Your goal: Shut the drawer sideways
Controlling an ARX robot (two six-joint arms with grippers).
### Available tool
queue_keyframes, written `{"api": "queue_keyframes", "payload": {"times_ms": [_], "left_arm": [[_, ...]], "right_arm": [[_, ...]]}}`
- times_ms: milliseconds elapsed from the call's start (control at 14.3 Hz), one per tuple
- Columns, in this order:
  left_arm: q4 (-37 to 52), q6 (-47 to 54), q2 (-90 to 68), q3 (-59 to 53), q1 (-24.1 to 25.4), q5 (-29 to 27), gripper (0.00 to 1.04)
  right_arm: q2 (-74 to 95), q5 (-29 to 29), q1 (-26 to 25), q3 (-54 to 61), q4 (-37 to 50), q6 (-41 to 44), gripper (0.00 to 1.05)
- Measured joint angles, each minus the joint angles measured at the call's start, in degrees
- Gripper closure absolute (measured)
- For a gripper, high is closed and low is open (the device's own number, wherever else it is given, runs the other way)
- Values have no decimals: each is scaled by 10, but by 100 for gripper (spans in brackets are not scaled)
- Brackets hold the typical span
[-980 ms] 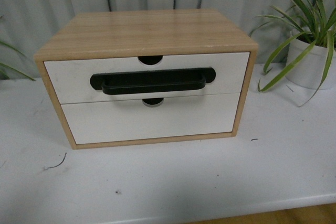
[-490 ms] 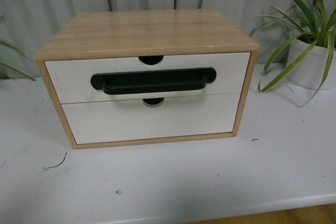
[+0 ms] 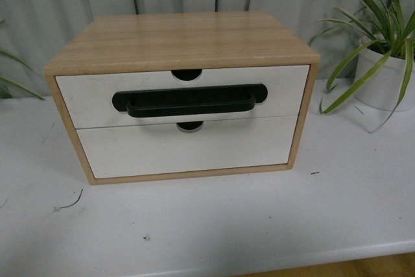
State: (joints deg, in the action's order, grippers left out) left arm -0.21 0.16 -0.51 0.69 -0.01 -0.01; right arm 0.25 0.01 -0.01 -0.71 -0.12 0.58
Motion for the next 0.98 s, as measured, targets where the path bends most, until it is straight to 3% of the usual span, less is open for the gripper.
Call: {"api": "queue_keyframes", "payload": {"times_ms": [140,490,560,630,980], "left_arm": [[0,-1,0,0,0,0,102],[0,-1,0,0,0,0,43],[0,-1,0,0,0,0,16],[0,0,0,0,0,0,8],[0,0,0,0,0,0,7]], "right_arm": [[0,0,0,0,-1,0,102],[0,0,0,0,-1,0,43],[0,0,0,0,-1,0,15],[0,0,0,0,-1,0,8],[0,0,0,0,-1,0,6]]}}
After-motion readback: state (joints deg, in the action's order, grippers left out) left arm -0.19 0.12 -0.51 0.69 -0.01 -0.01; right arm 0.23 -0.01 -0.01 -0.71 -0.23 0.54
